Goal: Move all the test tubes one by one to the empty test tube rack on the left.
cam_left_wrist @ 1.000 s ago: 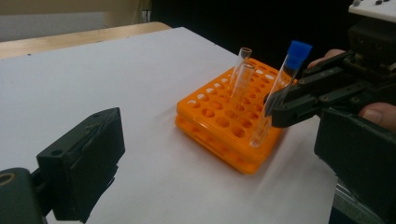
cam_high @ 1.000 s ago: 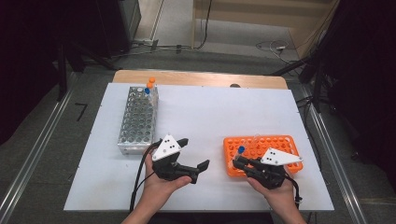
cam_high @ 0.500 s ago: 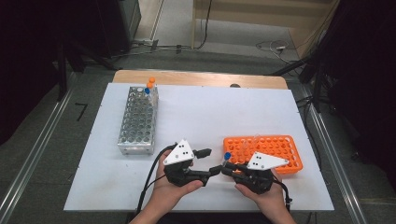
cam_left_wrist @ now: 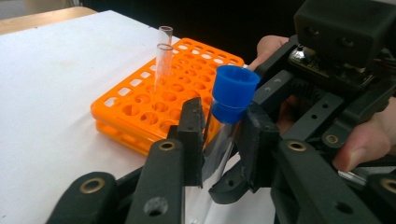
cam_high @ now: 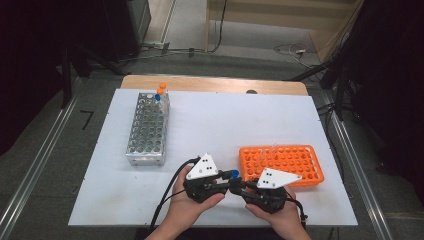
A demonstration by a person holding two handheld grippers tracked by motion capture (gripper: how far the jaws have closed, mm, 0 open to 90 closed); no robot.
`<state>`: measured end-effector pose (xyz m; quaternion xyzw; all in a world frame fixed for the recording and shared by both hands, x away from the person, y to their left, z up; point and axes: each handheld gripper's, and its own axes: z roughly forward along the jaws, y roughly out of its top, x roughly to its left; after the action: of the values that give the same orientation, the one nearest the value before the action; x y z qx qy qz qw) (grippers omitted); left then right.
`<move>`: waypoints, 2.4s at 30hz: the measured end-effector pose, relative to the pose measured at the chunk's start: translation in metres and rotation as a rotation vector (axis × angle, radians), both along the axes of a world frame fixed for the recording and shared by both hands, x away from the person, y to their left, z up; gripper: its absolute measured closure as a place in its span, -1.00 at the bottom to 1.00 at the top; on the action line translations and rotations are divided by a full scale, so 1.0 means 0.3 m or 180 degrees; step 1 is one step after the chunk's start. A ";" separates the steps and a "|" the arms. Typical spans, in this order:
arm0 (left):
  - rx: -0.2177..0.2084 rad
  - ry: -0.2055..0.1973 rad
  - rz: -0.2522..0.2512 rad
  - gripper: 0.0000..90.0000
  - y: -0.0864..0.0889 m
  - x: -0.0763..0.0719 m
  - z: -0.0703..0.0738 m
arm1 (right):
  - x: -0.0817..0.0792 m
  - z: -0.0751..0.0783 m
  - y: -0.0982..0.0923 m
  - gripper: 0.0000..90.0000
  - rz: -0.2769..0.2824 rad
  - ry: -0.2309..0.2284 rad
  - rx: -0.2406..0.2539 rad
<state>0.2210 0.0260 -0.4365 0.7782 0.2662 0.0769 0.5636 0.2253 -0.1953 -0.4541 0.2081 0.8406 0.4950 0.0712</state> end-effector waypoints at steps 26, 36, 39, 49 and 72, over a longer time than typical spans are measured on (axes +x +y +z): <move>-0.0121 -0.0075 0.0376 0.71 0.126 0.032 0.028 | 0.033 0.030 -0.156 -0.73 -0.0177 -0.0015 0.0118; -0.0174 -0.0130 0.0640 0.71 0.228 0.066 0.048 | 0.068 0.024 -0.250 -1.00 -0.0258 0.0084 0.0213; -0.0173 -0.0153 0.0735 0.71 0.262 0.082 0.058 | 0.073 0.023 -0.270 -1.00 -0.0300 0.0087 0.0221; -0.0252 -0.0248 0.1048 0.71 0.377 0.139 0.105 | 0.098 0.015 -0.328 -1.00 -0.0465 0.0087 0.0259; -0.0285 -0.0358 0.1826 0.71 0.608 0.342 0.159 | 0.119 0.002 -0.385 -1.00 -0.0651 0.0111 0.0276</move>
<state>0.3238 0.2085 -0.3888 0.6400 0.4468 0.2643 0.5664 0.2609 -0.3109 -0.4536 0.3042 0.7939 0.5174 0.0976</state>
